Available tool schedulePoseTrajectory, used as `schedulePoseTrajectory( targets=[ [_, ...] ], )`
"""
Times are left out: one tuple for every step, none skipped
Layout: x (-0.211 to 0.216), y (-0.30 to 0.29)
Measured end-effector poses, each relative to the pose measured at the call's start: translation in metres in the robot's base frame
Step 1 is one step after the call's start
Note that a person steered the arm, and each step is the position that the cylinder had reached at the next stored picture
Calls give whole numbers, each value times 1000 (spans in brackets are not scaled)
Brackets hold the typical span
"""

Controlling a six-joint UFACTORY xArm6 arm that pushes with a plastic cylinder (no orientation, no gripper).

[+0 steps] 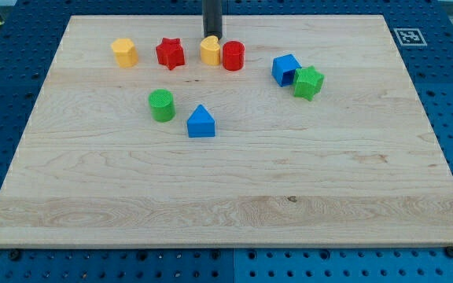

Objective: Move red circle a bit down

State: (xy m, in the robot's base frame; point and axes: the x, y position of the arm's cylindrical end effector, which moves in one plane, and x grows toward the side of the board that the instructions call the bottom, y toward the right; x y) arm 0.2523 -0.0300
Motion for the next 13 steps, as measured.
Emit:
schedulePoseTrajectory(
  targets=[
    [14,0],
    [20,1],
    [11,2],
    [-5,27],
    [-5,25],
    [-6,2],
    [-6,-2],
    [-5,4],
    [4,40],
    [12,45],
    [14,40],
    [14,30],
    [20,28]
  ],
)
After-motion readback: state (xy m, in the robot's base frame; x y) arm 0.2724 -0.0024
